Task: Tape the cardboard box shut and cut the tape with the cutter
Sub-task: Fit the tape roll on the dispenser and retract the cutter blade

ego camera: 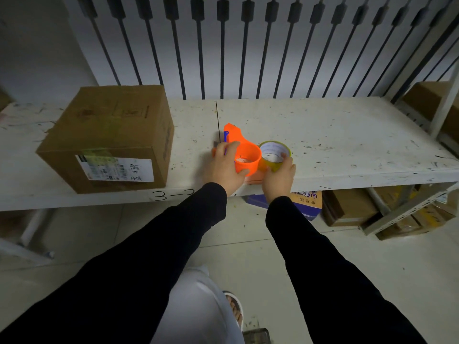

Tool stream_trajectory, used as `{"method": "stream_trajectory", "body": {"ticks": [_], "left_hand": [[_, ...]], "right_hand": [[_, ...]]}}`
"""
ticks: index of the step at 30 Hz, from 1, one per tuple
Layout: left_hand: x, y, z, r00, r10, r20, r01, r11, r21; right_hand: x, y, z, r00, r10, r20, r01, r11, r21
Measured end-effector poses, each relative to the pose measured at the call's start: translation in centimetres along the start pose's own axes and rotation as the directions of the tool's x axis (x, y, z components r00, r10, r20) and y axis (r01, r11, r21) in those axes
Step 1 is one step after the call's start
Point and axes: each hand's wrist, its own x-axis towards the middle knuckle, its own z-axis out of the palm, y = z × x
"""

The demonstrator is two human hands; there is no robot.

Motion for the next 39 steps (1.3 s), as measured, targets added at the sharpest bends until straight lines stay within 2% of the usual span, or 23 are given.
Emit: {"method": "stream_trajectory", "body": {"ticks": [3,5,9,12,16,19,23,26,28,31,33,36,39], "left_hand": [[-0.7,-0.3,-0.2,0.985,-0.097,-0.144,0.091,0.995,-0.048],[-1.0,-0.6,-0.3,0.974,-0.168,-0.150,0.158,0.985,-0.072],[-1.2,-1.0,-0.6,0.960,-0.250,-0.128,0.252,0.968,-0.003],[-1.4,-1.3,-0.3,0.949,-0.306,-0.073,0.310,0.949,0.061],[-1.7,-1.4,-0.2,0.903,-0.430,0.021,0.430,0.902,-0.037],[-1.9,-1.3,-0.9,0.846,-0.527,0.078,0.532,0.831,-0.162],[-2.9,-1.8,-1.9,0.810,-0.554,0.192,0.586,0.754,-0.295],[-3.8,-1.5,-3.1,0.803,-0.543,0.245,0.572,0.590,-0.569],[-4.6,-1.0,-3.9,0.817,-0.517,0.257,0.537,0.518,-0.666],[-6.1,0.1,-5.3,0.851,-0.457,0.258,0.474,0.459,-0.752],[-6.9,0.6,-6.0,0.841,-0.467,0.272,0.470,0.383,-0.795],[-7.9,1.0,-6.8,0.824,-0.501,0.263,0.479,0.368,-0.797],[-8.9,1.1,-7.2,0.825,-0.520,0.219,0.471,0.419,-0.776]], "right_hand": [[-0.6,-0.4,0.0,0.992,0.001,-0.125,0.006,0.999,0.051],[-1.1,-0.9,0.0,0.984,-0.045,-0.172,0.051,0.998,0.030],[-2.2,-1.9,0.4,0.967,-0.152,-0.205,0.160,0.987,0.023],[-3.1,-2.4,0.8,0.968,-0.161,-0.192,0.171,0.984,0.041],[-3.9,-2.6,1.2,0.972,-0.174,-0.158,0.186,0.981,0.059],[-4.6,-2.7,1.1,0.971,-0.194,-0.137,0.205,0.977,0.065],[-5.6,-3.4,1.0,0.976,-0.209,-0.069,0.216,0.969,0.119],[-6.9,-4.3,1.2,0.974,-0.222,0.037,0.209,0.953,0.218],[-8.0,-5.0,1.3,0.972,-0.216,0.096,0.186,0.948,0.259],[-9.5,-5.9,1.8,0.972,-0.102,0.211,0.037,0.955,0.294],[-10.3,-6.4,2.0,0.950,-0.016,0.311,-0.090,0.943,0.322],[-11.6,-7.2,1.9,0.915,0.002,0.403,-0.158,0.922,0.354],[-12.8,-7.8,1.9,0.923,-0.010,0.385,-0.154,0.906,0.393]]}}
